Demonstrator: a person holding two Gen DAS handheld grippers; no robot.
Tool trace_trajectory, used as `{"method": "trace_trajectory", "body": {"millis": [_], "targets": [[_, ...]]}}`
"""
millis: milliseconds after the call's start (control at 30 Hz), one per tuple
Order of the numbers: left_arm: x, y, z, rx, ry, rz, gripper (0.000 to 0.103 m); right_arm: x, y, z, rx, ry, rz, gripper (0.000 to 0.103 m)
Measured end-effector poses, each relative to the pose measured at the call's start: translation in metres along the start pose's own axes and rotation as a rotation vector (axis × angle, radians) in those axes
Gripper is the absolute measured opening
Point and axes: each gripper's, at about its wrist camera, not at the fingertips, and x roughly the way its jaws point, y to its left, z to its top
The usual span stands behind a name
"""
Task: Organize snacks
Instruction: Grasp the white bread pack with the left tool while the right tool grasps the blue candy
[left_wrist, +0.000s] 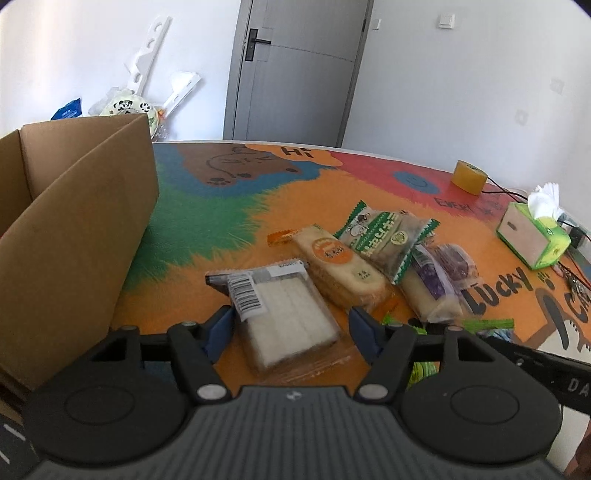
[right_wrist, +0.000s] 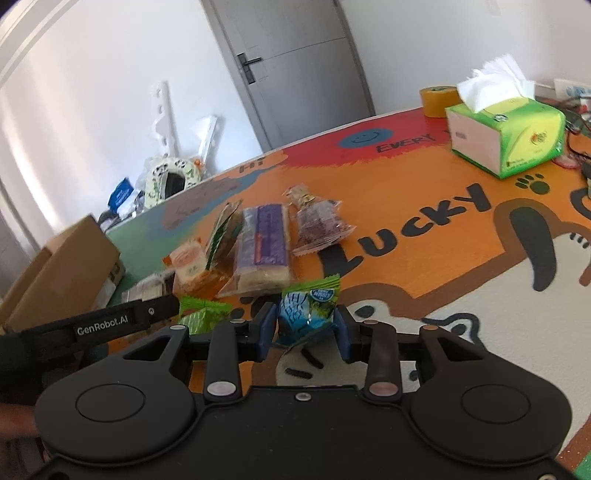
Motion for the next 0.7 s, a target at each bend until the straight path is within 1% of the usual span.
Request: {"method": "trace_trajectory", "body": {"millis": [100, 267, 367, 433, 600, 700], "targets": [[-0.002, -0.001, -0.003, 0.008, -0.008, -0.006, 0.063, 0.0, 0.002, -0.001, -0.004, -0.008, -0.002, 0.033], [-0.007, 0.001, -0.004, 0.005, -0.014, -0.014, 0.047, -0.006, 0.002, -0.001, 0.006, -0.046, 0.007, 0.033], [-0.011, 0.003, -0.005, 0.002, -0.015, -0.027, 0.045, -0.014, 0.007, 0.0, -0.004, -0.084, 0.02, 0.033], [-0.014, 0.005, -0.005, -0.012, -0.015, -0.044, 0.045, -0.016, 0.009, 0.002, -0.002, -0.094, 0.028, 0.033], [-0.029, 0.006, 0.0, -0.018, -0.048, -0.078, 0.044, -0.021, 0.017, 0.004, -0.011, -0.112, 0.044, 0.033], [-0.039, 0.008, 0.005, -0.022, -0.071, -0.082, 0.044, -0.026, 0.024, 0.007, -0.016, -0.128, 0.058, 0.033]]}}
